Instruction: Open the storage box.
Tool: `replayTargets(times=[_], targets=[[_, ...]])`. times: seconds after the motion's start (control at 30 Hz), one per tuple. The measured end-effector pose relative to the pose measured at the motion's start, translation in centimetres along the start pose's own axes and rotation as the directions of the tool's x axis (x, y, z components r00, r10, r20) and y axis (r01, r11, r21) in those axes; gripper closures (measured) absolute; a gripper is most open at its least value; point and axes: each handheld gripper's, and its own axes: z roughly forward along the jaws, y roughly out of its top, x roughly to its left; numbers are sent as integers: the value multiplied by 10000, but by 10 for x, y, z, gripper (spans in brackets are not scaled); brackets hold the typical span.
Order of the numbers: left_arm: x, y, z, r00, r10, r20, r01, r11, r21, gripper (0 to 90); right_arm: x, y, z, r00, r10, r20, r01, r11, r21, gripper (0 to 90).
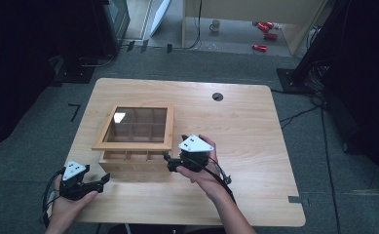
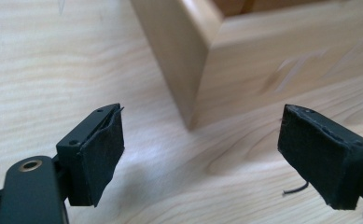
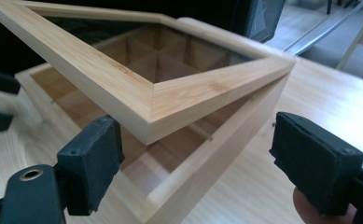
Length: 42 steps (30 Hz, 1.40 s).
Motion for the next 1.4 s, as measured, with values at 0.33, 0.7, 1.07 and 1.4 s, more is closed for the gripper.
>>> replayTargets(times=[0.33, 0.7, 1.07, 1.4], targets=[[-1, -10, 11, 9987, 150, -491, -115, 9975, 701, 153, -13, 33, -3, 9994, -343, -69, 341, 9987, -369, 131], [-5, -12, 14, 9962, 511, -708, -465, 9967, 658, 153, -36, 69, 7, 9994, -323, 156, 333, 9971, -687, 127], [-4, -12, 14, 9974, 419, -586, -386, 9977, 557, 153, -55, 88, 27, 9983, -538, -227, 505, 9907, -1267, 129], [-4, -12, 15, 9974, 436, -574, -405, 9977, 547, 154, -65, 90, 40, 9979, -458, -451, 381, 9865, -1596, 220]])
